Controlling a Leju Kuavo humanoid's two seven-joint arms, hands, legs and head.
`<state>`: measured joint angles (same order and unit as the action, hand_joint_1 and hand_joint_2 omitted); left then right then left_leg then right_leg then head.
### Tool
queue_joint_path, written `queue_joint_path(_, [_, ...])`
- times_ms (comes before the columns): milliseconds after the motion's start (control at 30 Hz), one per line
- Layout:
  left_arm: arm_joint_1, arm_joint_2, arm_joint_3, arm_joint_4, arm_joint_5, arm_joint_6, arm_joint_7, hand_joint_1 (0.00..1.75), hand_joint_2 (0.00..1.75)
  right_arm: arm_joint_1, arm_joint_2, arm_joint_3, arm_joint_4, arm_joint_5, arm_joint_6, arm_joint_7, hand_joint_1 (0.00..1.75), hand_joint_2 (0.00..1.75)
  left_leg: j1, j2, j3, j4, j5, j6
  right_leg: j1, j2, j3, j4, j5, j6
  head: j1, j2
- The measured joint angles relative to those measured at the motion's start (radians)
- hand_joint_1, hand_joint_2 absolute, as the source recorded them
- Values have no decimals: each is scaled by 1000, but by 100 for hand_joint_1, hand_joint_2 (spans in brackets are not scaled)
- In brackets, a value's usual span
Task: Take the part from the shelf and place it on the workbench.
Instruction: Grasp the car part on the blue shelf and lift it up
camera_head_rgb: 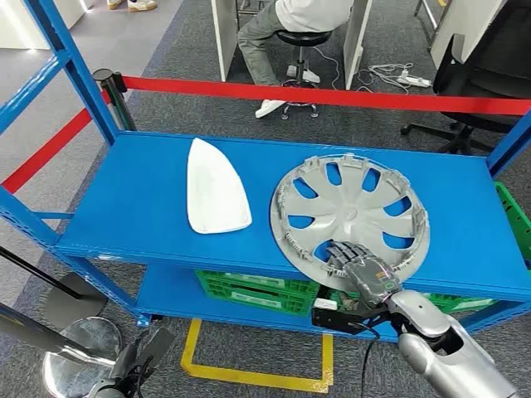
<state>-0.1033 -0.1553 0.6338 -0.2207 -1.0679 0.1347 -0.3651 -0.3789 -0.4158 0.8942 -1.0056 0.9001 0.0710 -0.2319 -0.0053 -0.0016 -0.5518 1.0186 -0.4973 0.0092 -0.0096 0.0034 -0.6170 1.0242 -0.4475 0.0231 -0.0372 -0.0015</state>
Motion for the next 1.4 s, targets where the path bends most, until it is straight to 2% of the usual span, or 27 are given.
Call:
queue_joint_path(167, [0, 0, -2, 0, 0, 0, 0, 0, 0, -3, 1, 8, 0, -2, 0, 0, 2, 175, 0, 0, 0, 0, 0, 0, 0, 0, 0, 0, 0, 0, 0, 0])
queue_joint_path(200, [0, 0, -3, 0, 0, 0, 0, 0, 0, -4, 1, 9, 0, -2, 0, 0, 13, 175, 0, 0, 0, 0, 0, 0, 0, 0, 0, 0, 0, 0, 0, 0])
queue_joint_path(300, [0, 0, -7, 0, 0, 0, 0, 0, 0, -6, 1, 15, 0, -3, 0, 0, 114, 175, 0, 0, 0, 0, 0, 0, 0, 0, 0, 0, 0, 0, 0, 0])
queue_joint_path(333, [0, 0, -8, 0, 0, 0, 0, 0, 0, -6, 1, 17, 0, -4, 0, 0, 142, 175, 0, 0, 0, 0, 0, 0, 0, 0, 0, 0, 0, 0, 0, 0])
queue_joint_path(467, [0, 0, -9, 0, 2, 0, 0, 0, 0, -8, 1, 24, 0, -9, -4, 1, 170, 175, 0, 0, 0, 0, 0, 0, 0, 0, 0, 0, 0, 0, 0, 0])
queue_joint_path(867, [0, 1, -10, 0, 17, 4, 0, 0, 0, -16, 4, 37, 0, 13, -30, 41, 175, 175, 0, 0, 0, 0, 0, 0, 0, 0, 0, 0, 0, 0, 0, 0])
queue_joint_path(1400, [8, 3, -10, 0, 44, 15, 0, 0, 0, 12, 19, 31, 5, 119, -100, 181, 175, 175, 0, 0, 0, 0, 0, 0, 0, -1, 0, 0, 0, 0, 0, 0])
